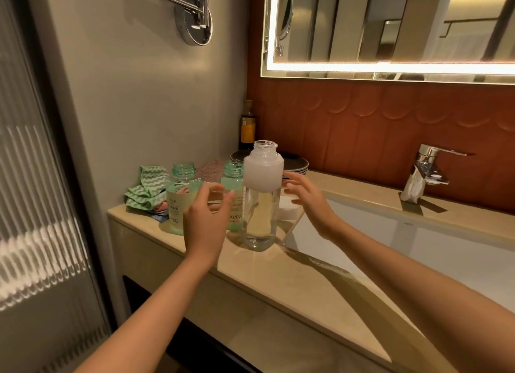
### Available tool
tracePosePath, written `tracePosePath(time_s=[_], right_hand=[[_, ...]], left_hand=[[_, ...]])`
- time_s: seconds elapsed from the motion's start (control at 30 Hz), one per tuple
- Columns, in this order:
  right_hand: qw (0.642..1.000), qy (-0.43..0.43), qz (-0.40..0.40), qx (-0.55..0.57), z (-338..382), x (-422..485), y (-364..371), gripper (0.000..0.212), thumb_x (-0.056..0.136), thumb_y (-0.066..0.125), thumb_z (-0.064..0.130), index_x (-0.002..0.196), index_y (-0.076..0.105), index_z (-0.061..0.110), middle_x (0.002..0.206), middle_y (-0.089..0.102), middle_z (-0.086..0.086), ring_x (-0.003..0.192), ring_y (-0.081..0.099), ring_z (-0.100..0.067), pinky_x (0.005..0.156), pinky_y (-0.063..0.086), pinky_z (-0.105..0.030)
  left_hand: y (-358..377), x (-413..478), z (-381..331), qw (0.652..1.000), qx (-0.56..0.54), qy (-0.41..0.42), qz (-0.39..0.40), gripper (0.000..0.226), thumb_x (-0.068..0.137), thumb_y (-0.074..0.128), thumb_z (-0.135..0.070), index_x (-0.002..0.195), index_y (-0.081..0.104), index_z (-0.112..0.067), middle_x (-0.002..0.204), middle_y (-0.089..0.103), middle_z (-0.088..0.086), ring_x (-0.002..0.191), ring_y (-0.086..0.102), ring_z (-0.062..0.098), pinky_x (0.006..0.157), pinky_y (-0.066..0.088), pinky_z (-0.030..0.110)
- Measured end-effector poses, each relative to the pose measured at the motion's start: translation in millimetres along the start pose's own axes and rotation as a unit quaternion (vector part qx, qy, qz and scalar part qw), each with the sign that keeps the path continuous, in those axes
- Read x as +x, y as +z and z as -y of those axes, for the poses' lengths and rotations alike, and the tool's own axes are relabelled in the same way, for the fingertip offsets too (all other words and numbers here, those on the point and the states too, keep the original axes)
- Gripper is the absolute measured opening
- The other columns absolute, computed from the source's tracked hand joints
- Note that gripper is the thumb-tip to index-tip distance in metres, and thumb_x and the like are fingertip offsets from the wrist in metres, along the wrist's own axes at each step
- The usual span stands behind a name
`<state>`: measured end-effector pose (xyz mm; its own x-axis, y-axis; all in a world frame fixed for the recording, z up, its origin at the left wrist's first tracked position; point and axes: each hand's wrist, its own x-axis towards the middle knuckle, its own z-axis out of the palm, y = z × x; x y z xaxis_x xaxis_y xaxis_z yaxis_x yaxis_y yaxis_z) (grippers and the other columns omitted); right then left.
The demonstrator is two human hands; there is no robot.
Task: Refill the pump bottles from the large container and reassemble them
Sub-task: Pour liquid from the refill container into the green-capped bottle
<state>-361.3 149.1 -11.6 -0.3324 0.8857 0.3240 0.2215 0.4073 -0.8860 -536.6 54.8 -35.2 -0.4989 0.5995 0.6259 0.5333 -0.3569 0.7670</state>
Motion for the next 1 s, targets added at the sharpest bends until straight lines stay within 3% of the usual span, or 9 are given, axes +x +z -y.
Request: tracePosePath(time_s=[0.1, 0.17, 0.23, 0.33, 0.47, 0.6, 0.77, 1.0], right_hand=[[0.999, -0.039, 0.023, 0.023, 11.8, -12.1, 14.3, 0.074, 0.08, 0.055, 0.057, 0.142, 0.031, 0.024, 0.137, 0.045, -0.001, 0.119, 0.048, -0.015, 0.089, 0.044, -0.024], [0.997, -0.065, 0.031, 0.016, 19.6, -16.8, 23.6, 0.085, 0.072, 0.065, 0.054, 0.143, 0.026, 0.028, 0.136, 0.043, 0.003, 0.118, 0.048, -0.012, 0.092, 0.047, -0.028], [0.996, -0.08, 0.031, 0.026, 24.7, -18.5, 31.5, 0.089, 0.071, 0.072, 0.044, 0.143, 0.022, 0.026, 0.131, 0.043, 0.006, 0.116, 0.049, -0.009, 0.093, 0.049, -0.028], [0.995, -0.079, -0.003, 0.059, 28.0, -17.4, 44.9, 0.085, 0.074, 0.077, 0.028, 0.138, 0.021, 0.022, 0.119, 0.043, 0.006, 0.111, 0.051, -0.013, 0.088, 0.053, -0.028], [0.993, -0.065, -0.059, 0.076, 28.3, -12.9, 58.3, 0.085, 0.071, 0.079, 0.023, 0.133, 0.021, 0.02, 0.117, 0.044, 0.0, 0.106, 0.055, -0.015, 0.082, 0.055, -0.027], [0.995, -0.056, -0.066, 0.052, 29.2, -9.9, 59.3, 0.08, 0.075, 0.077, 0.02, 0.134, 0.022, 0.019, 0.121, 0.043, -0.001, 0.108, 0.054, -0.017, 0.084, 0.055, -0.028], [0.996, -0.069, -0.041, 0.026, 34.5, -8.1, 54.8, 0.075, 0.074, 0.076, 0.022, 0.132, 0.028, 0.019, 0.122, 0.046, -0.001, 0.109, 0.054, -0.019, 0.082, 0.056, -0.034], [0.99, -0.113, -0.073, -0.035, 60.9, -11.5, 24.7, 0.071, 0.072, 0.079, 0.024, 0.126, 0.034, 0.015, 0.111, 0.049, 0.001, 0.097, 0.057, -0.016, 0.07, 0.057, -0.026]], left_hand=[[-13.6, 5.9, 6.7, 0.992, 0.064, 0.063, -0.091, 0.02, 0.086, 0.065, -0.029, 0.099, 0.057, -0.016, 0.088, 0.064, -0.001, 0.077, 0.061, 0.017, 0.062, 0.049, 0.031], [-22.6, 13.7, 13.2, 0.981, 0.117, 0.077, -0.136, 0.034, 0.083, 0.068, -0.031, 0.107, 0.054, -0.012, 0.099, 0.06, 0.006, 0.085, 0.056, 0.02, 0.063, 0.04, 0.028], [-28.5, 21.4, 20.1, 0.979, 0.133, 0.036, -0.153, 0.052, 0.077, 0.072, -0.036, 0.116, 0.047, -0.01, 0.112, 0.051, 0.01, 0.1, 0.051, 0.024, 0.069, 0.038, 0.029], [-28.8, 28.8, 30.9, 0.987, 0.106, -0.051, -0.113, 0.079, 0.069, 0.078, -0.038, 0.128, 0.034, -0.011, 0.131, 0.039, 0.014, 0.119, 0.039, 0.029, 0.085, 0.036, 0.034], [-28.0, 41.2, 44.1, 0.989, 0.066, -0.129, 0.0, 0.101, 0.064, 0.082, -0.038, 0.14, 0.016, -0.024, 0.142, 0.036, 0.013, 0.127, 0.038, 0.031, 0.096, 0.036, 0.04], [-30.5, 47.8, 48.7, 0.982, 0.101, -0.156, 0.038, 0.094, 0.066, 0.082, -0.035, 0.138, 0.022, -0.023, 0.137, 0.044, 0.014, 0.121, 0.045, 0.033, 0.087, 0.042, 0.039], [-42.4, 51.6, 39.4, 0.99, 0.08, -0.117, -0.01, 0.088, 0.062, 0.084, -0.037, 0.133, 0.034, -0.026, 0.13, 0.052, 0.007, 0.114, 0.05, 0.028, 0.085, 0.047, 0.039], [-34.0, 40.0, -2.8, 0.995, 0.009, -0.073, 0.066, 0.085, 0.063, 0.083, -0.037, 0.132, 0.035, -0.027, 0.12, 0.051, -0.003, 0.104, 0.049, 0.015, 0.083, 0.049, 0.036]])
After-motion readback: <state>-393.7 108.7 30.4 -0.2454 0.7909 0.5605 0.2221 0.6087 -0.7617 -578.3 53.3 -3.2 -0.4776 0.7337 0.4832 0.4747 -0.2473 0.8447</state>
